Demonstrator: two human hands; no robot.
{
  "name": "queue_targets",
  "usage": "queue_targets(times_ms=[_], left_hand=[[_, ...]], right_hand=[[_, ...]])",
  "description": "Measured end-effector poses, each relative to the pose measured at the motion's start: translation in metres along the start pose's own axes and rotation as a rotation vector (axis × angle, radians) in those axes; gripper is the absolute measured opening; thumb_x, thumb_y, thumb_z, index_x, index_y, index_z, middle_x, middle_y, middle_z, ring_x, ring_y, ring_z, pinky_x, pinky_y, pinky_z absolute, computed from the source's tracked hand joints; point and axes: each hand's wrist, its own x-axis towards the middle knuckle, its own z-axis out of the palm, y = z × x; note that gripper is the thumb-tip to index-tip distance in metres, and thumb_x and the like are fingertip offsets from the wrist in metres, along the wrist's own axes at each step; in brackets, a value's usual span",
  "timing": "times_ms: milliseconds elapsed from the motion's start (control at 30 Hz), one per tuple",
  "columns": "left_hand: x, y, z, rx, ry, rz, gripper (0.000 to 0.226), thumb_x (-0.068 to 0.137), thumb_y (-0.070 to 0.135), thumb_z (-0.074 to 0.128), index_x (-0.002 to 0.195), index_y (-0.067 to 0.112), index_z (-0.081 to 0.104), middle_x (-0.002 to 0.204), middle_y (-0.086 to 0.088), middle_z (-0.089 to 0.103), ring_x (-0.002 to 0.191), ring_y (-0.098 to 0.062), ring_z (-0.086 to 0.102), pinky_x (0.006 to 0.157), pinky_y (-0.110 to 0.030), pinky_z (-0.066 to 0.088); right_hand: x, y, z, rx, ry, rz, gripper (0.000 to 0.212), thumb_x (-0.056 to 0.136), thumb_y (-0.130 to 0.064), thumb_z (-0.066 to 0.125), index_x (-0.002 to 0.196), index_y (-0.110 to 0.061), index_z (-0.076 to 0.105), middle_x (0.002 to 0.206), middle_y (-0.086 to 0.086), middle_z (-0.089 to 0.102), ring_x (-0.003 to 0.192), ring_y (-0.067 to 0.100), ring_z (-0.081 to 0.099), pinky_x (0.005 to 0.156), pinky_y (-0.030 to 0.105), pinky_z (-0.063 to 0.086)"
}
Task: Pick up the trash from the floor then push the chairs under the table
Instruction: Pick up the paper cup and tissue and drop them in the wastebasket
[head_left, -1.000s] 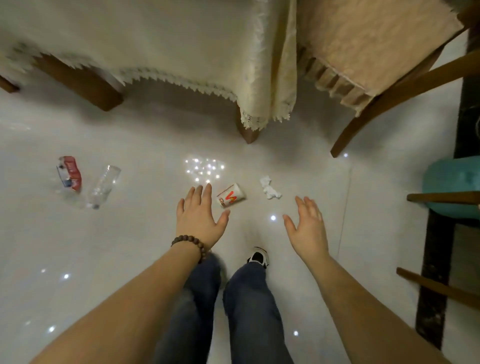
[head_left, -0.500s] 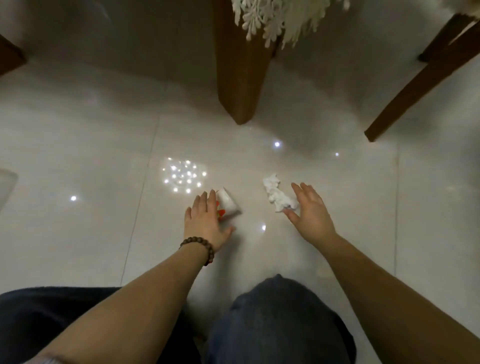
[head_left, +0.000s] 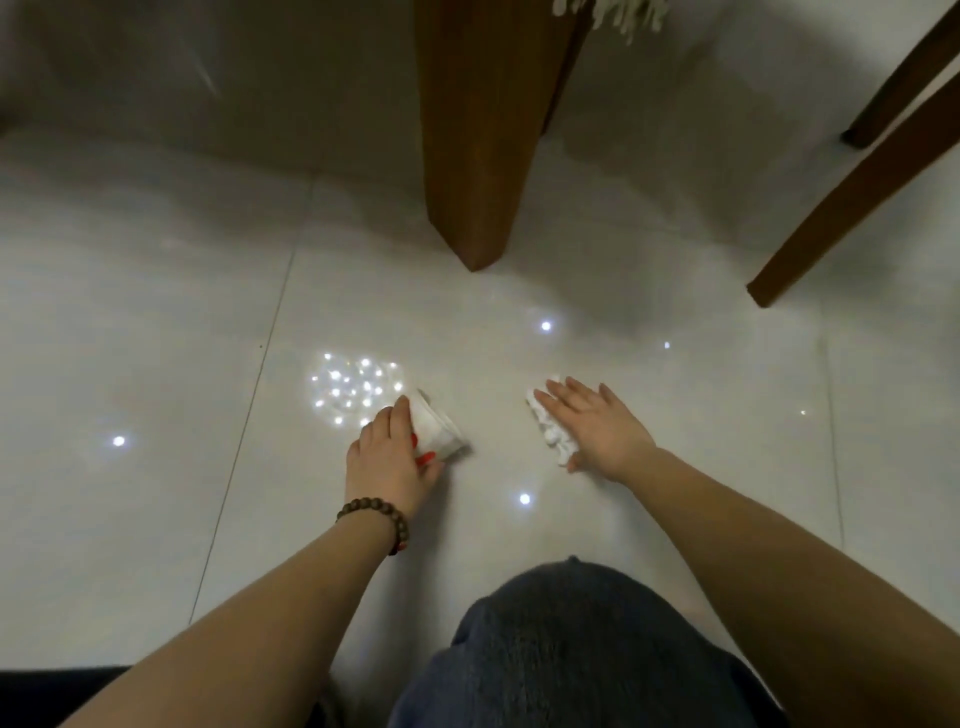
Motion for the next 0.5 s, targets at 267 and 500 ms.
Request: queue_targets(times_ms=[267,500], left_hand=[[-0.002,0.008,-0.026,-0.076,0.060,-0.028,0.086,0.080,0.043,0.067,0.146,0.012,0.022,0.143,-0.009,0.039,0.125,-0.028,0.042,0.104,-0.041,0.037],[-0.067,0.054,-0.159,-0.154,0.173,-0.037,0.085,0.078,0.041,0.072,0.144,0.014,0.026,0.139,-0.008,0.044,0.122,-0.028,0.046,0.101,-0.044,0.044]], right_hand=[[-0.011,-0.018,-0.001,0.353,0.324,0.165,0.051,0.085,-0.037,0.063,0.130,-0.019,0.048,0.121,0.005,0.056,0.112,0.025,0.046,0.094,0.034,0.034],[-0.109,-0.071,-0.138,0.660,0.627,0.183,0.042,0.083,-0.037,0.067,0.118,-0.014,0.059,0.112,0.005,0.064,0.107,0.025,0.050,0.088,0.029,0.036]])
